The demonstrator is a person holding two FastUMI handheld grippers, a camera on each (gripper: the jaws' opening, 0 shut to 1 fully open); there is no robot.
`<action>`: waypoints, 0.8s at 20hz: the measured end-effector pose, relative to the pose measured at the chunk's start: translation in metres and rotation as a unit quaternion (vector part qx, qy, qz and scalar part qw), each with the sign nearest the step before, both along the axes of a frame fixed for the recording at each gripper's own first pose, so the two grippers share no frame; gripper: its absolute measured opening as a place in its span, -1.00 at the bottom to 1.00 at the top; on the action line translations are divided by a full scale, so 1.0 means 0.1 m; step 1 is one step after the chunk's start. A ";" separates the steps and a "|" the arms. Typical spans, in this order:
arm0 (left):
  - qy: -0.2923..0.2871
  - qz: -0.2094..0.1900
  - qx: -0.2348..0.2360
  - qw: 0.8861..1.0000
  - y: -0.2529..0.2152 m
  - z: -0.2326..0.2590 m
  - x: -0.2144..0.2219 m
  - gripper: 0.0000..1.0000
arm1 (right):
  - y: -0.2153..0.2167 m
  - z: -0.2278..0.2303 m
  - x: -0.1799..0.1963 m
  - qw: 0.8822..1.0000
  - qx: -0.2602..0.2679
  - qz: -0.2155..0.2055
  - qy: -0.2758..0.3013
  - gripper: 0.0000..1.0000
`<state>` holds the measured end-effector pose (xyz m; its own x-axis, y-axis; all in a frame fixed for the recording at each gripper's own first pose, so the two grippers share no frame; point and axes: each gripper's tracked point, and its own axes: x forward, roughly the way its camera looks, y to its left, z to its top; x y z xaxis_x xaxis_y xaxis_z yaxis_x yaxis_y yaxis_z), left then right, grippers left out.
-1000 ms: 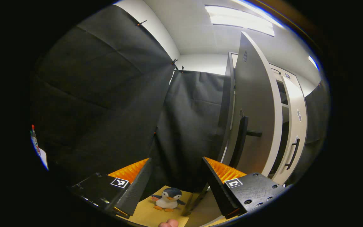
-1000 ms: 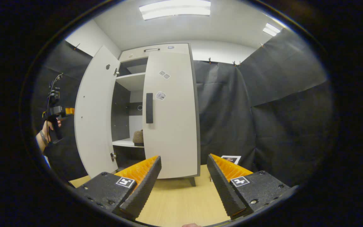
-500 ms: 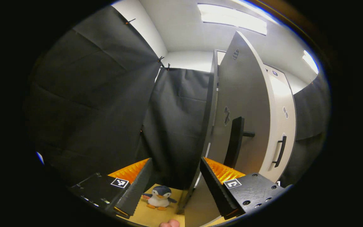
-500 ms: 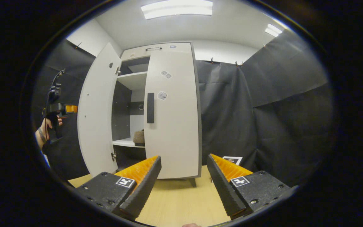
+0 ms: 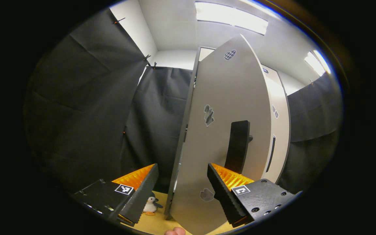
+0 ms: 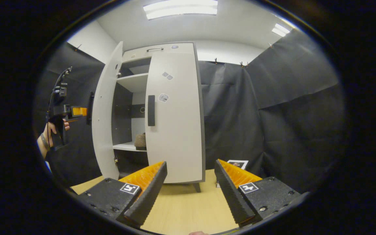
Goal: Grab one shoe with the right hand and put it into the shoe cabinet, grab the other shoe with the left hand and put it into the shoe cabinet; then close the right door with the right hand and the left door with the left hand.
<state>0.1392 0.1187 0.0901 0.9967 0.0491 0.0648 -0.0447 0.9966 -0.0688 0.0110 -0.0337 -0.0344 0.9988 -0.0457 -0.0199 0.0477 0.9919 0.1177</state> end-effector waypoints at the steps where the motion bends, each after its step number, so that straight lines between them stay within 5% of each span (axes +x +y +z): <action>1: 0.001 -0.006 -0.002 1.000 -0.09 -0.02 0.05 0.86 | -0.03 0.00 0.00 1.000 0.001 -0.004 0.000 0.91; 8: 0.003 -0.051 -0.017 0.999 -0.66 -0.12 0.46 0.89 | -0.17 -0.07 -0.10 1.000 0.003 -0.024 0.008 0.91; 16: -0.005 -0.029 -0.015 0.999 -0.61 -0.05 0.29 0.89 | -0.21 -0.11 -0.11 0.999 0.005 -0.032 0.012 0.91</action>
